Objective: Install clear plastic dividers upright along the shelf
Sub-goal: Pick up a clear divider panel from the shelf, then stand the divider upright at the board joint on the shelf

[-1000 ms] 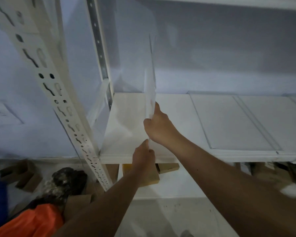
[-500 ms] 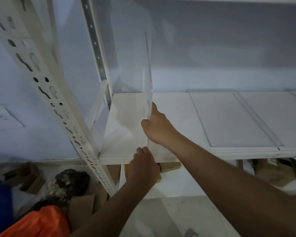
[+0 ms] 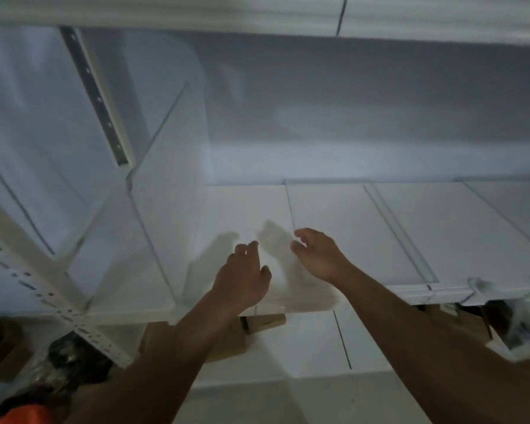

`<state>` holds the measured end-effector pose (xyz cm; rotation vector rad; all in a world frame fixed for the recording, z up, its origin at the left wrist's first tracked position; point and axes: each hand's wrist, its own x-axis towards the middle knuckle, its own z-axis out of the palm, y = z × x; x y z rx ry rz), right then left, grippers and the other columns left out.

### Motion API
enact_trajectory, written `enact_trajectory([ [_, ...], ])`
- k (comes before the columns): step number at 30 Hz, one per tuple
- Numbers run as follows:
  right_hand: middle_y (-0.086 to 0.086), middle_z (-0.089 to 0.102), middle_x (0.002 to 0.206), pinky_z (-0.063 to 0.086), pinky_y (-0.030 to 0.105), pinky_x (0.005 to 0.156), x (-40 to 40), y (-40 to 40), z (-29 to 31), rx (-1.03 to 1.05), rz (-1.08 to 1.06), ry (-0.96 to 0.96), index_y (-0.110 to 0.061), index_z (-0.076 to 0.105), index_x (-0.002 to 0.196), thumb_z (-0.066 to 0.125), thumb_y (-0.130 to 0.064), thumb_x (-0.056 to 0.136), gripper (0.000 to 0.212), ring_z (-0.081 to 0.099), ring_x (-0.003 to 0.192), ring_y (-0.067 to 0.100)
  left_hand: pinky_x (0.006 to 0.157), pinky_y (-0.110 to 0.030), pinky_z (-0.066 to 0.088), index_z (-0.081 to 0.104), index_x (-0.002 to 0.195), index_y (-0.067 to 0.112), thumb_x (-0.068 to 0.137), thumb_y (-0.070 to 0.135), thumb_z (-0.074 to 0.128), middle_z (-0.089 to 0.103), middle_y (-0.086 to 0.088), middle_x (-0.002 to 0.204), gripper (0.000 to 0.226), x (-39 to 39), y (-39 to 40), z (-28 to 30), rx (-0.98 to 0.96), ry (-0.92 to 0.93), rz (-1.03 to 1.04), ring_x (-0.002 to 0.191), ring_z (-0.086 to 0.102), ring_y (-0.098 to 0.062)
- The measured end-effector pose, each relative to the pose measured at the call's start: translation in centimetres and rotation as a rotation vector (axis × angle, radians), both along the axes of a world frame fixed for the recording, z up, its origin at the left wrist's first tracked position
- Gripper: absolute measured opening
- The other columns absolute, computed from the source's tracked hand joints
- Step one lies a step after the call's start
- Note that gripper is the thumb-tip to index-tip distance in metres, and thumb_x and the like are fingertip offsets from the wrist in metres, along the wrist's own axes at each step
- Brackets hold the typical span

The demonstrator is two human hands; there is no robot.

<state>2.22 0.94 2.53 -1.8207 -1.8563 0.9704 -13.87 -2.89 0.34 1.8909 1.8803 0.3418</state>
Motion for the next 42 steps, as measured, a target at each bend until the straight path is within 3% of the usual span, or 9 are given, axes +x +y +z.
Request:
enact_trajectory([
  [8, 0.017, 0.051, 0.137, 0.041, 0.038, 0.103, 18.6, 1.6, -4.5, -0.178, -0.41, -0.123, -0.009, 0.043, 0.139, 0.052, -0.029, 0.086, 0.057, 0.049, 0.126, 0.035, 0.117, -0.051, 0.012, 0.005, 0.15, 0.021, 0.086, 0.059, 0.044, -0.004, -0.018, 0.159, 0.083, 16.0, 2.7, -5.4, -0.154, 0.132, -0.022, 0.146, 0.002, -0.038],
  [13, 0.013, 0.054, 0.134, 0.04, 0.039, 0.104, 20.9, 2.0, -6.1, -0.207, -0.372, -0.134, -0.011, 0.05, 0.133, 0.054, -0.03, 0.083, 0.054, 0.047, 0.126, 0.035, 0.117, -0.052, 0.005, 0.011, 0.149, 0.024, 0.076, 0.075, 0.025, 0.0, -0.013, 0.16, 0.09, 18.2, 1.9, -7.8, -0.095, 0.32, 0.021, 0.146, 0.0, -0.036],
  [15, 0.011, 0.052, 0.135, 0.039, 0.042, 0.104, 21.0, 2.2, -6.3, -0.229, -0.38, -0.175, -0.014, 0.05, 0.134, 0.053, -0.033, 0.082, 0.056, 0.046, 0.126, 0.034, 0.118, -0.049, 0.007, 0.013, 0.149, 0.028, 0.065, 0.081, 0.015, 0.003, -0.009, 0.161, 0.099, 17.7, 1.5, -7.8, -0.069, 0.313, 0.032, 0.147, 0.001, -0.032],
  [18, 0.012, 0.047, 0.137, 0.035, 0.043, 0.104, 20.9, 2.3, -6.1, -0.218, -0.399, -0.187, -0.014, 0.05, 0.133, 0.053, -0.035, 0.082, 0.055, 0.04, 0.129, 0.034, 0.119, -0.046, 0.008, 0.016, 0.149, 0.03, 0.076, 0.078, 0.03, 0.005, -0.005, 0.161, 0.089, 17.5, 1.5, -8.1, -0.042, 0.265, 0.049, 0.148, 0.003, -0.026],
  [24, 0.012, 0.044, 0.141, 0.032, 0.044, 0.104, 21.2, 2.4, -6.1, -0.187, -0.407, -0.211, -0.014, 0.049, 0.134, 0.051, -0.032, 0.084, 0.053, 0.035, 0.132, 0.033, 0.119, -0.042, 0.006, 0.015, 0.149, 0.028, 0.065, 0.082, 0.003, 0.006, -0.004, 0.161, 0.1, 17.5, 0.5, -8.6, 0.045, 0.25, 0.043, 0.149, 0.004, -0.024],
  [29, 0.006, 0.05, 0.139, 0.031, 0.041, 0.102, 20.2, 2.1, -6.1, -0.161, -0.38, -0.176, -0.021, 0.05, 0.134, 0.051, -0.026, 0.087, 0.048, 0.041, 0.128, 0.029, 0.11, -0.049, 0.031, 0.046, 0.138, 0.021, 0.074, 0.085, 0.016, 0.042, -0.012, 0.148, 0.095, 16.5, -0.1, -9.0, 0.064, 0.25, 0.096, 0.138, 0.038, -0.032],
  [34, 0.011, 0.042, 0.14, 0.026, 0.042, 0.106, 20.0, 1.5, -7.2, -0.169, -0.457, -0.352, -0.02, 0.047, 0.133, 0.056, -0.028, 0.081, 0.053, 0.037, 0.129, 0.034, 0.091, -0.045, 0.051, 0.062, 0.119, 0.011, 0.069, 0.074, 0.036, 0.065, -0.011, 0.124, 0.085, 14.3, -0.7, -8.8, 0.062, 0.361, 0.08, 0.114, 0.063, -0.03],
  [38, 0.015, 0.052, 0.13, 0.036, 0.041, 0.102, 20.2, 2.1, -7.0, -0.189, -0.588, -0.143, -0.018, 0.046, 0.134, 0.059, -0.024, 0.082, 0.055, 0.048, 0.12, 0.035, 0.09, -0.045, 0.052, 0.062, 0.116, 0.008, 0.066, 0.063, 0.068, 0.067, -0.012, 0.118, 0.075, 13.9, -0.7, -9.4, 0.152, 0.309, 0.075, 0.11, 0.064, -0.031],
  [42, 0.012, 0.063, 0.098, 0.051, 0.031, 0.072, 21.6, 1.7, -5.4, -0.096, -0.682, 0.19, -0.006, 0.06, 0.107, 0.058, -0.006, 0.079, 0.028, 0.06, 0.086, 0.031, 0.101, -0.047, 0.045, 0.056, 0.126, 0.008, 0.077, 0.062, 0.044, 0.061, -0.013, 0.13, 0.074, 14.1, -1.6, -10.1, 0.211, 0.28, 0.113, 0.121, 0.057, -0.03],
])
